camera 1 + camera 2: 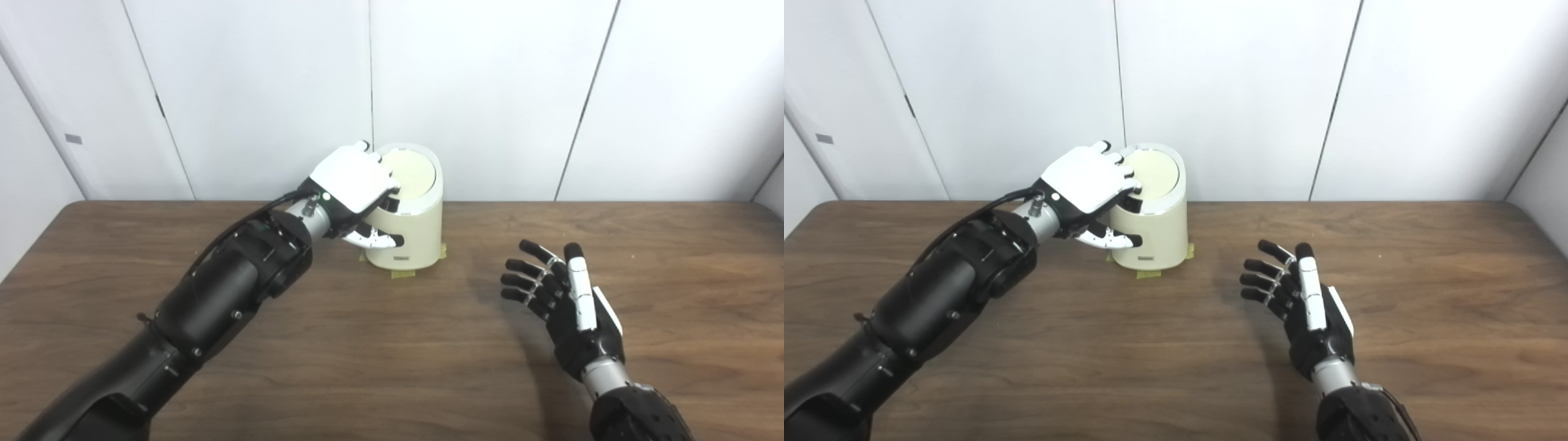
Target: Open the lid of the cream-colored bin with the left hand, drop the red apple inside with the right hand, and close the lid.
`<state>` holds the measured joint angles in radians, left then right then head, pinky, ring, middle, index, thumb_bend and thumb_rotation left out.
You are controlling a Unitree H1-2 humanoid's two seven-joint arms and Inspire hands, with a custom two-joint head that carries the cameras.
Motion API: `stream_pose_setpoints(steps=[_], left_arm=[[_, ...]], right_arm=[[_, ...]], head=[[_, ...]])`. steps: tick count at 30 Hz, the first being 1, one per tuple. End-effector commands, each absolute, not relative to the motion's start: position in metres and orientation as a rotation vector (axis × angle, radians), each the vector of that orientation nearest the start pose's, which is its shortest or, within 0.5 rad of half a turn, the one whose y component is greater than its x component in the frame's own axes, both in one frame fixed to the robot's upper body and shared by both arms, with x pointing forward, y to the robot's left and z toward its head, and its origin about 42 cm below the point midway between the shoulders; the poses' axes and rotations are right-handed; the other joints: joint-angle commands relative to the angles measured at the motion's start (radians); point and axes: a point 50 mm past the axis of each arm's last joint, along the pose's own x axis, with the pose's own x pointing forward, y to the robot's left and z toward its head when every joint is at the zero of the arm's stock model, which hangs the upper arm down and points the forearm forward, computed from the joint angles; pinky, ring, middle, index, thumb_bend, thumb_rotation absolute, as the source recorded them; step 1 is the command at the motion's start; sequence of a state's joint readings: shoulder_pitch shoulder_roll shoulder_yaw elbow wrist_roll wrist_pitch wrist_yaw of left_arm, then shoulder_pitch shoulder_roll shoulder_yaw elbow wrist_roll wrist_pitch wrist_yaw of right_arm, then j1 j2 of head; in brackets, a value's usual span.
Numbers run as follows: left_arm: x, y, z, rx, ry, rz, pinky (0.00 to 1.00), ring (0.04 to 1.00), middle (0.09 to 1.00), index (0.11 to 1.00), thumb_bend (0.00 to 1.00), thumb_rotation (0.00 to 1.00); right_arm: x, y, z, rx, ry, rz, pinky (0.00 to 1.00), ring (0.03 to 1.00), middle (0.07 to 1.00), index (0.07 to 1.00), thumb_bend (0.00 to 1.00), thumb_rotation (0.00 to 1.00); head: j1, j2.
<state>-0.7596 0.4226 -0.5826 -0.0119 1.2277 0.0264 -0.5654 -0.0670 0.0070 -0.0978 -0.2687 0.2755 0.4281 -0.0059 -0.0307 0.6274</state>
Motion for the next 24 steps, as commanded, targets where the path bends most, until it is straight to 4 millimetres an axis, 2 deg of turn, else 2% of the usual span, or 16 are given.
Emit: stream_pose_setpoints(steps=[1, 4, 10, 13, 14, 17, 21, 24], left_arm=[[0.433, 0.156, 0.286, 1.99, -0.327, -0.52, 1.0, 0.948, 0.909, 0.837, 0.53, 0.75], [0.425, 0.156, 0.297, 1.915, -0.337, -0.523, 1.0, 0.941, 0.899, 0.832, 0.53, 0.74], [0.404, 0.159, 0.322, 1.745, -0.439, -0.503, 0.95, 0.908, 0.863, 0.823, 0.53, 0.66], [0.395, 0.165, 0.333, 1.657, -0.514, -0.462, 0.9, 0.883, 0.842, 0.809, 0.51, 0.54], [0.391, 0.168, 0.335, 1.638, -0.546, -0.445, 0.85, 0.859, 0.825, 0.799, 0.51, 0.5], [0.38, 0.176, 0.338, 1.582, -0.594, -0.404, 0.78, 0.828, 0.806, 0.795, 0.5, 0.39], [0.367, 0.186, 0.336, 1.504, -0.621, -0.35, 0.75, 0.803, 0.789, 0.784, 0.5, 0.28], [0.355, 0.197, 0.323, 1.387, -0.606, -0.289, 0.67, 0.769, 0.778, 0.771, 0.48, 0.27]], right_arm=[[0.303, -0.219, 0.18, 0.279, -0.011, 0.037, 0.6, 0.628, 0.647, 0.745, 0.43, 0.89], [0.304, -0.22, 0.18, 0.28, -0.012, 0.036, 0.6, 0.633, 0.648, 0.749, 0.42, 0.88], [0.304, -0.221, 0.18, 0.279, -0.01, 0.032, 0.6, 0.63, 0.646, 0.745, 0.42, 0.86], [0.305, -0.22, 0.18, 0.282, -0.009, 0.03, 0.59, 0.628, 0.647, 0.744, 0.42, 0.86], [0.305, -0.22, 0.18, 0.282, -0.01, 0.032, 0.59, 0.626, 0.646, 0.746, 0.42, 0.85], [0.305, -0.22, 0.179, 0.283, -0.011, 0.034, 0.59, 0.625, 0.647, 0.75, 0.42, 0.85], [0.305, -0.219, 0.179, 0.284, -0.012, 0.032, 0.59, 0.627, 0.649, 0.746, 0.42, 0.83], [0.306, -0.219, 0.179, 0.284, -0.012, 0.032, 0.59, 0.628, 0.646, 0.743, 0.43, 0.82]], head=[[-0.001, 0.0], [-0.004, 0.002], [-0.006, 0.002], [-0.007, 0.002], [-0.007, 0.002], [-0.01, 0.0], [-0.01, 0.001], [-0.011, 0.0]])
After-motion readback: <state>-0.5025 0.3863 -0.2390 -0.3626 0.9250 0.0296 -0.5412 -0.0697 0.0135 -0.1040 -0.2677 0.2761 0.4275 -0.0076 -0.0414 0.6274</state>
